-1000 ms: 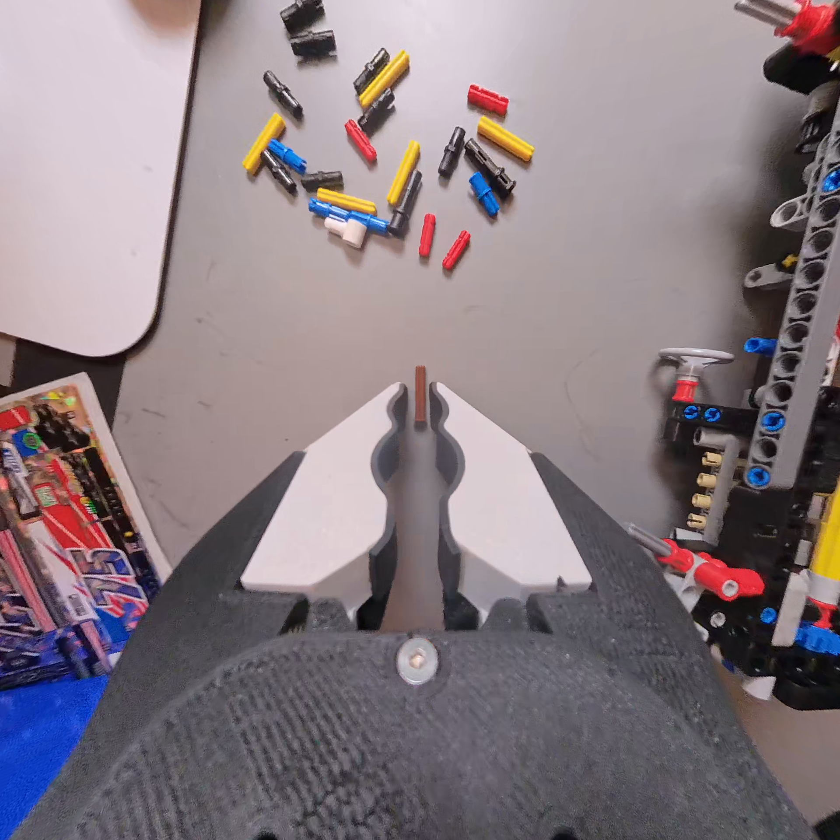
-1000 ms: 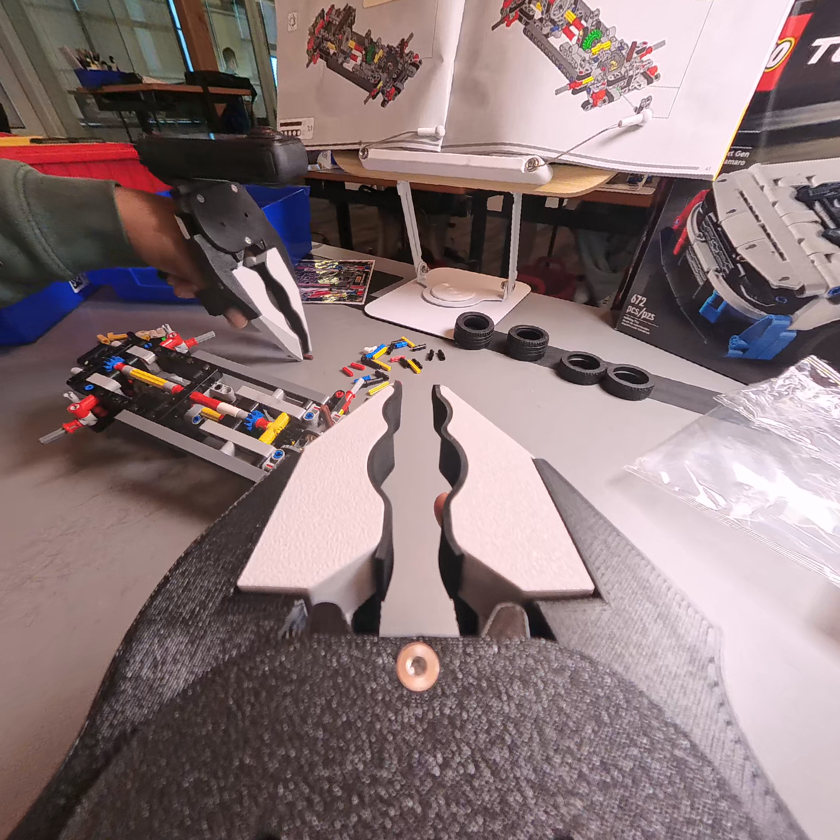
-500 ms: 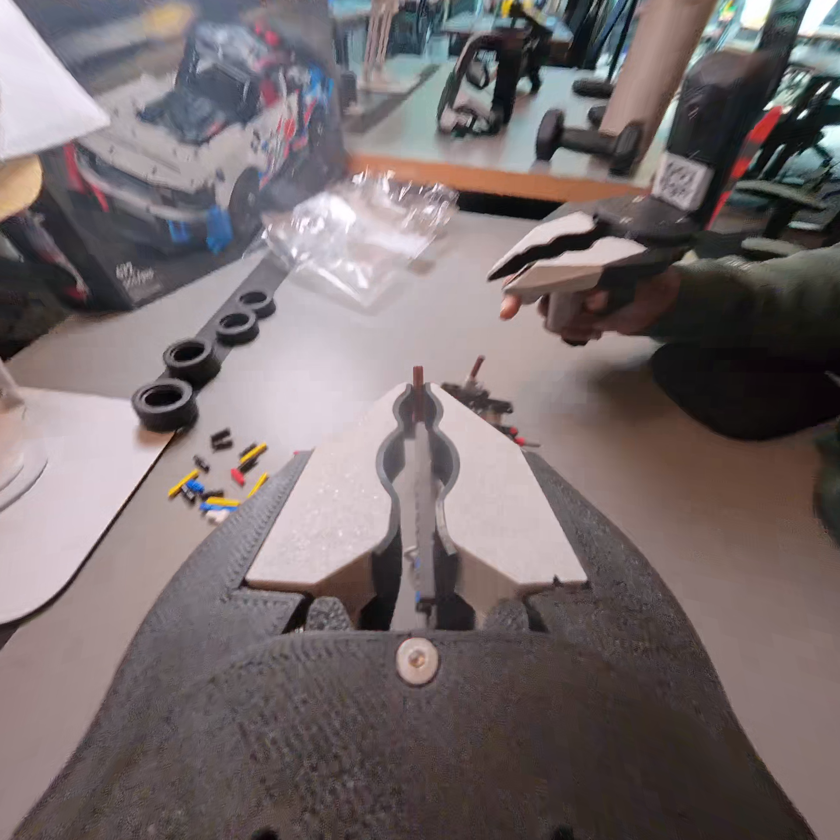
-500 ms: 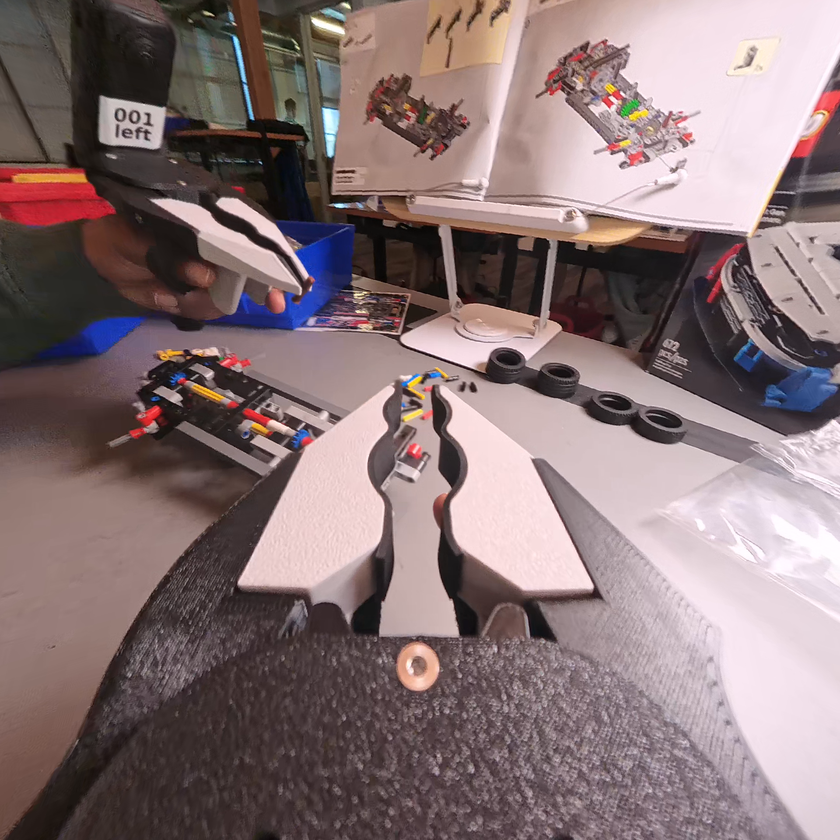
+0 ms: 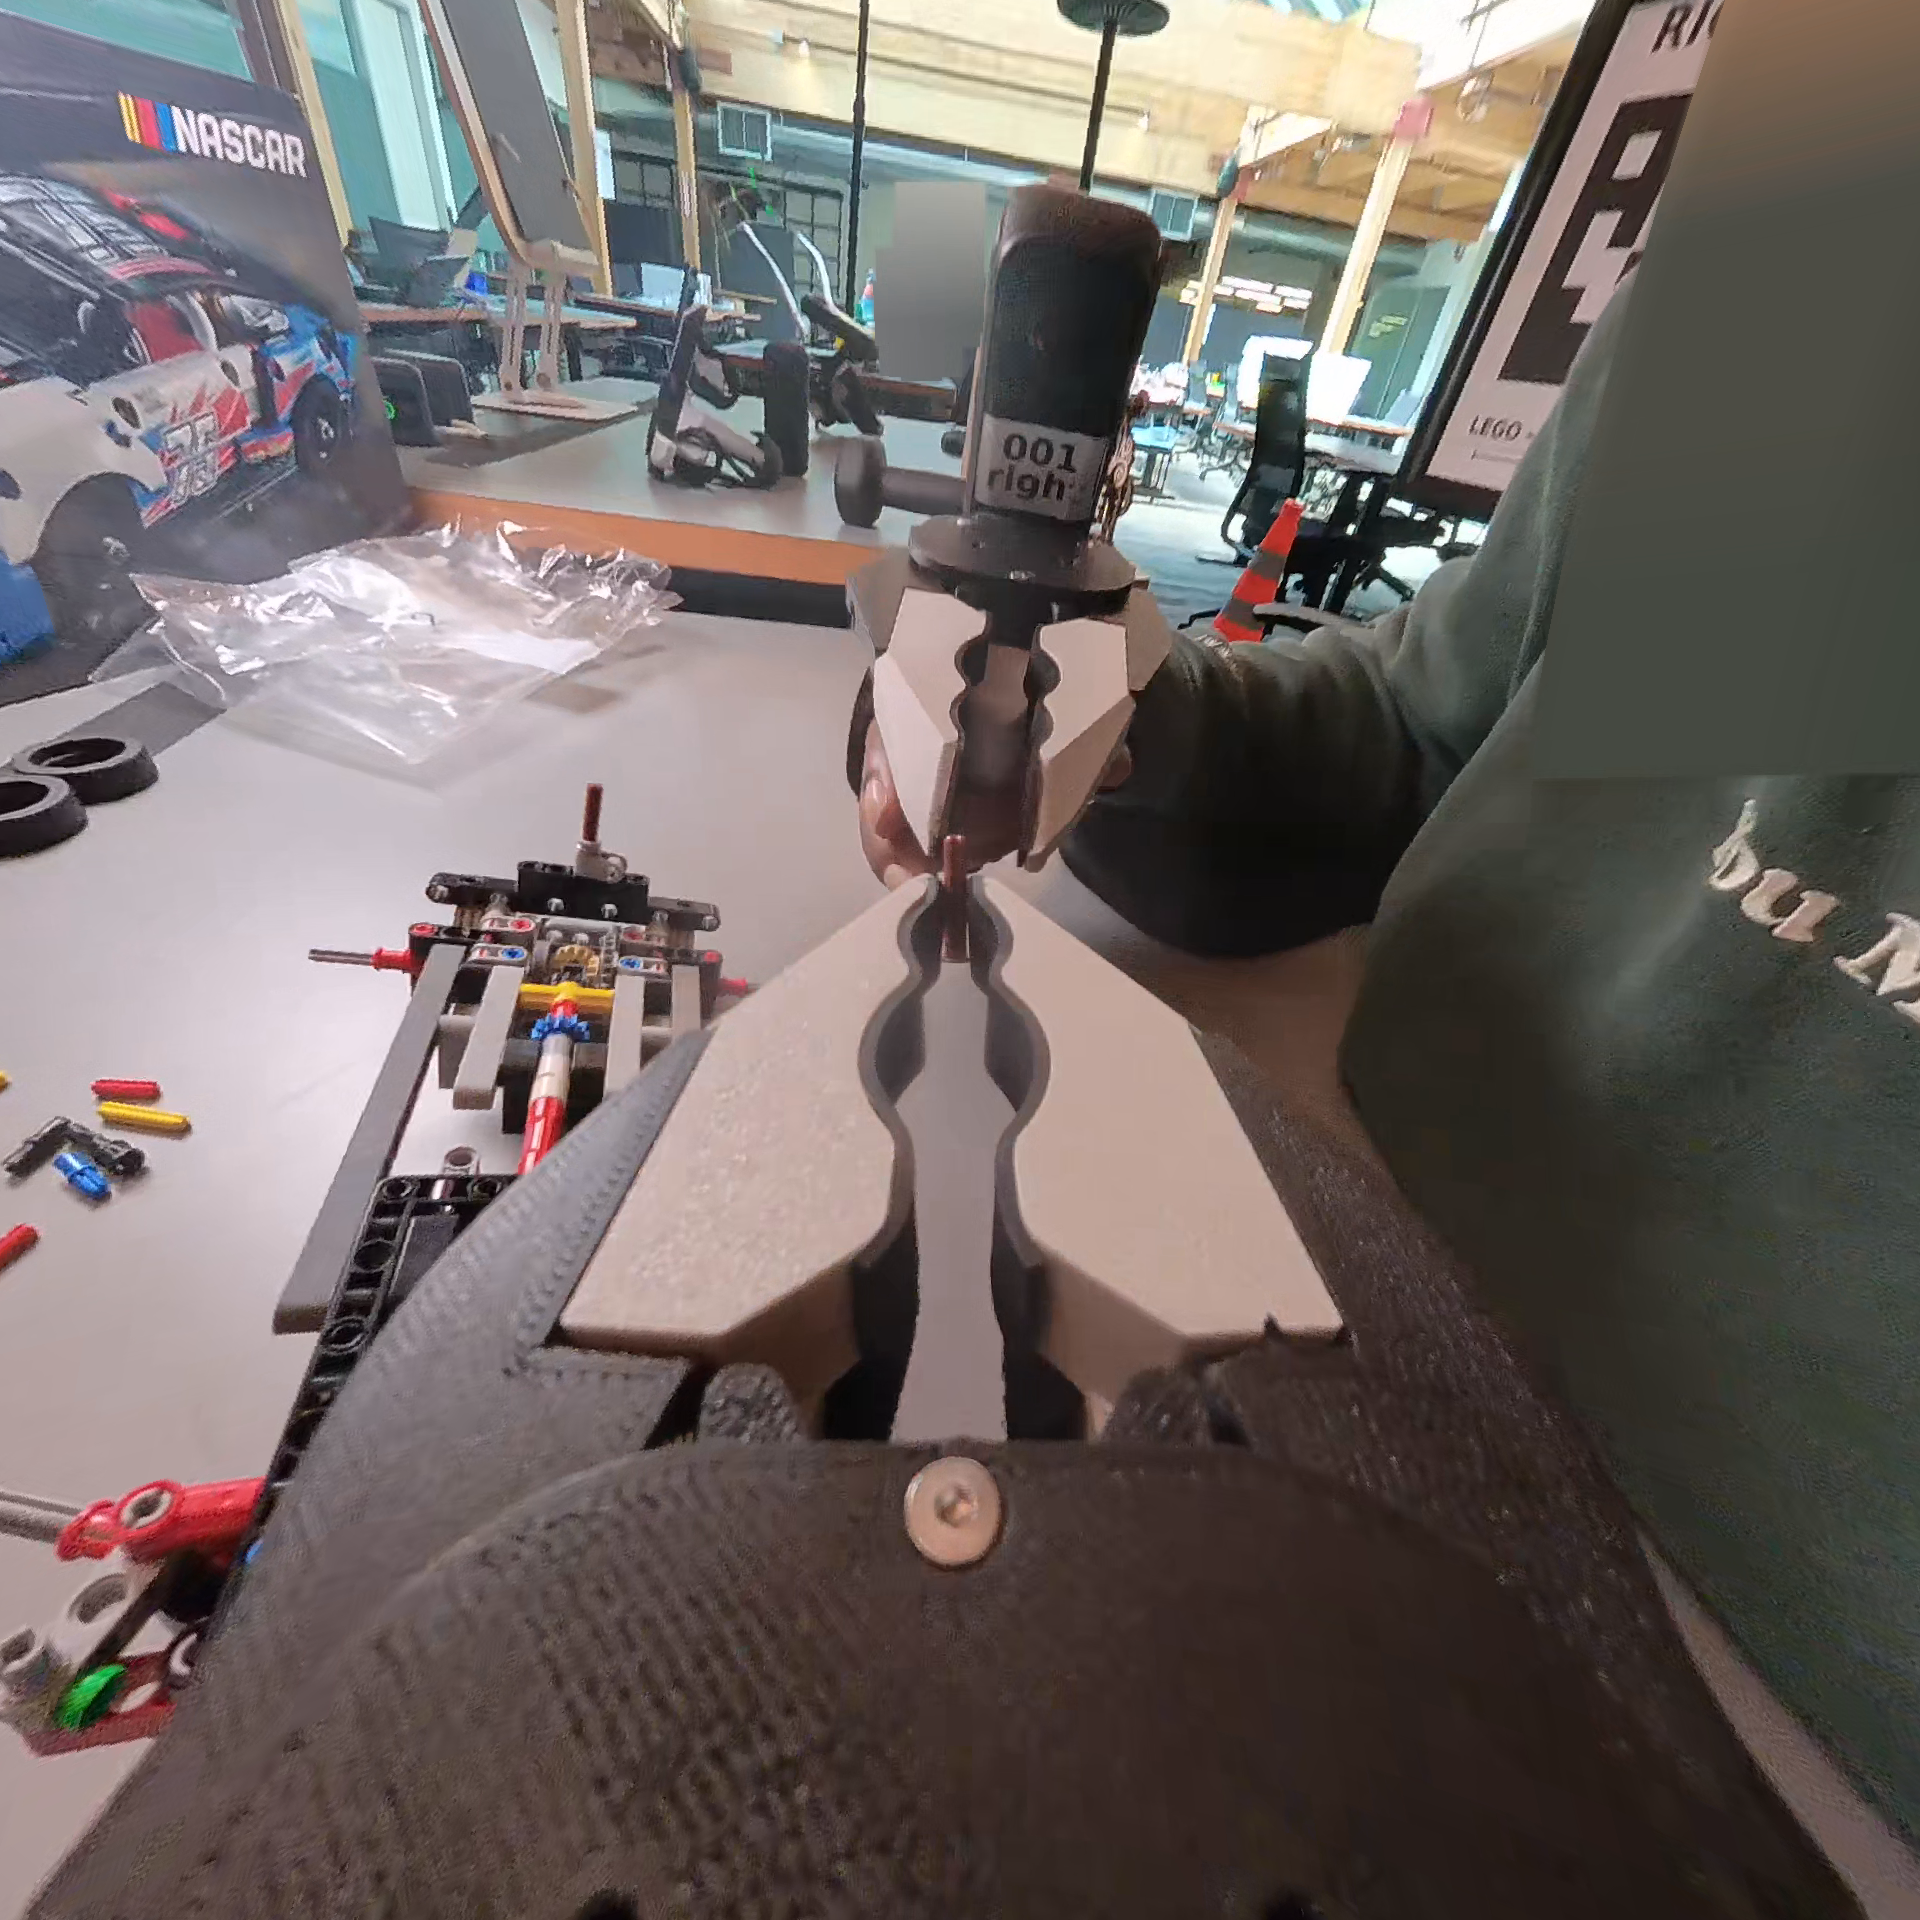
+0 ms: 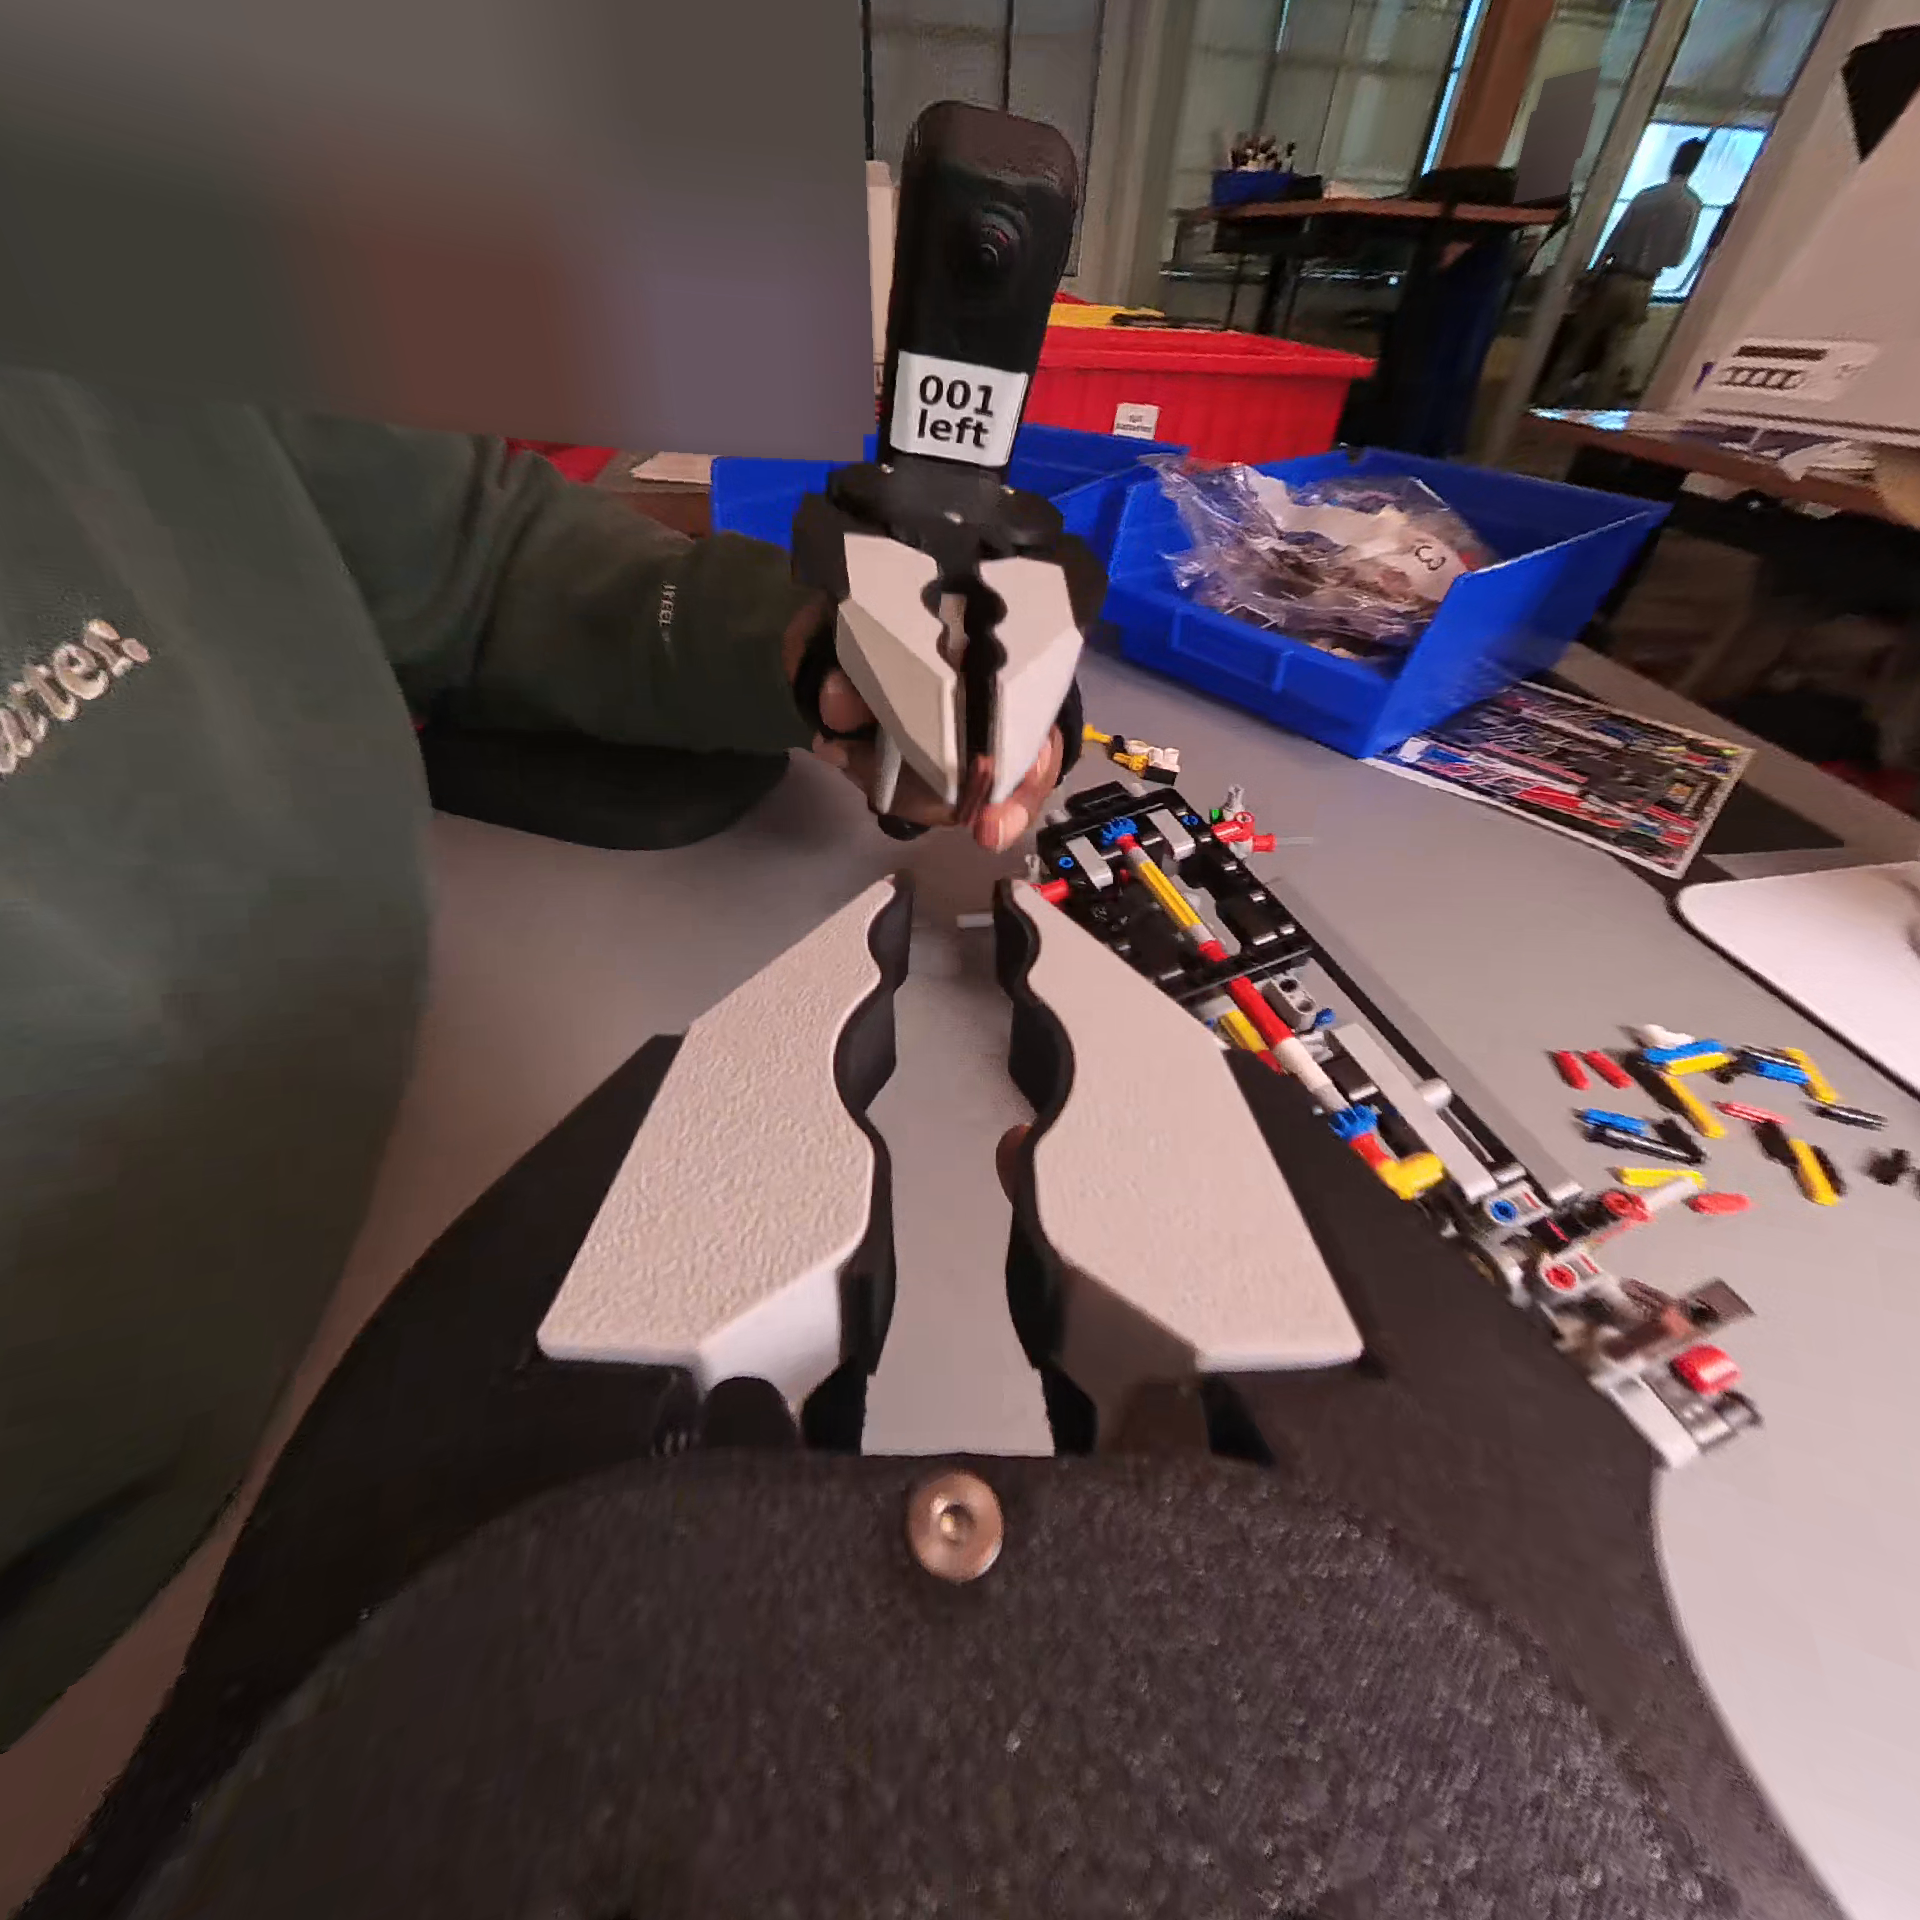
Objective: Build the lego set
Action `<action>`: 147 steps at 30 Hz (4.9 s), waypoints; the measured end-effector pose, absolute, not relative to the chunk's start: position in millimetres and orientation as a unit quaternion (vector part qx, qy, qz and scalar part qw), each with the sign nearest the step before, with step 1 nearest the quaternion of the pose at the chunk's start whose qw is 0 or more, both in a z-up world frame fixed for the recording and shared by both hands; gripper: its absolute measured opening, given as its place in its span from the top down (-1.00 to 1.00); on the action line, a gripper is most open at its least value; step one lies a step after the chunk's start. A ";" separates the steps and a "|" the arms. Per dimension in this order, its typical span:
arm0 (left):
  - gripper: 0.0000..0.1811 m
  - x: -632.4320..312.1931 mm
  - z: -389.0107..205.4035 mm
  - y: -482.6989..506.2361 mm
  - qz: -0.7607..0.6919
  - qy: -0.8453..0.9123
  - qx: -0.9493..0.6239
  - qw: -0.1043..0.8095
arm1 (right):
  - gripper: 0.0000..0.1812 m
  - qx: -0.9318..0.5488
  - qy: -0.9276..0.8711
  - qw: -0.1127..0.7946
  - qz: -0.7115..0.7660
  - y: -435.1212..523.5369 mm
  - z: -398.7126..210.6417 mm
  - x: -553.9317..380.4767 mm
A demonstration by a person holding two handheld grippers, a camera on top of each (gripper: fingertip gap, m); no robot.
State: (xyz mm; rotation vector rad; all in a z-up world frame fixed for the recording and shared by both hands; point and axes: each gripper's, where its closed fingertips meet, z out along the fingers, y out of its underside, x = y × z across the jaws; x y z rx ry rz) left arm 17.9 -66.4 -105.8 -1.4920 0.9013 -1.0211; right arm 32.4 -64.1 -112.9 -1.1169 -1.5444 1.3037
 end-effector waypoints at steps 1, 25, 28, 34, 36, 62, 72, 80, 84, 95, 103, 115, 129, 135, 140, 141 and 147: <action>0.98 17.9 -109.0 -66.1 -0.421 0.384 -0.629 0.529 | 0.84 -0.444 -0.609 0.403 0.519 -65.0 -113.1 27.8; 0.98 24.5 -127.8 -71.7 -0.420 0.408 -0.640 0.498 | 0.99 -0.451 -0.584 0.363 0.569 -70.1 -118.7 13.0; 0.98 25.0 -127.0 -72.7 -0.424 0.409 -0.638 0.496 | 0.99 -0.449 -0.583 0.360 0.574 -71.0 -118.0 14.4; 0.97 24.8 -130.1 -72.7 -0.418 0.412 -0.643 0.492 | 0.99 -0.451 -0.583 0.349 0.579 -71.5 -117.9 16.0; 0.94 23.9 -133.1 -71.1 -0.409 0.413 -0.649 0.491 | 1.00 -0.452 -0.576 0.348 0.585 -69.0 -115.2 17.2; 0.83 -2.1 -138.6 -38.9 -0.320 0.362 -0.703 0.521 | 1.00 -0.602 -0.507 0.493 0.371 70.3 -136.7 70.5; 0.84 -3.7 -142.4 -37.2 -0.321 0.361 -0.706 0.518 | 1.00 -0.613 -0.506 0.481 0.370 73.1 -148.8 69.1; 0.84 -3.7 -143.8 -37.2 -0.323 0.361 -0.706 0.516 | 1.00 -0.616 -0.510 0.478 0.364 74.1 -154.9 66.0; 0.84 -2.8 -144.7 -37.7 -0.325 0.363 -0.706 0.515 | 1.00 -0.614 -0.509 0.483 0.363 74.3 -154.1 65.1; 0.84 -1.9 -146.7 -38.3 -0.324 0.366 -0.706 0.512 | 1.00 -0.609 -0.520 0.485 0.352 72.1 -156.7 61.4; 0.84 -0.9 -145.3 -36.6 -0.319 0.361 -0.707 0.518 | 1.00 -0.614 -0.508 0.483 0.363 73.4 -147.8 65.4; 0.87 45.4 -131.9 -21.8 -0.335 0.324 -0.730 0.500 | 1.00 -0.559 -0.537 0.399 0.489 7.9 -100.9 65.4; 0.89 74.1 -110.9 -33.1 -0.329 0.317 -0.705 0.543 | 1.00 -0.513 -0.558 0.355 0.547 -38.6 -88.8 59.3; 0.96 76.6 -109.0 -38.2 -0.311 0.343 -0.687 0.560 | 0.99 -0.502 -0.560 0.354 0.556 -45.1 -86.0 57.2; 0.97 73.3 -104.1 -39.3 -0.354 0.333 -0.666 0.565 | 0.86 -0.474 -0.588 0.372 0.539 -42.3 -84.0 65.8; 0.97 73.6 -105.2 -39.4 -0.357 0.335 -0.666 0.563 | 0.85 -0.467 -0.607 0.374 0.523 -42.2 -89.3 67.6; 0.96 86.7 -121.0 -35.7 -0.346 0.369 -0.680 0.531 | 0.92 -0.435 -0.654 0.358 0.506 -40.6 -100.4 71.7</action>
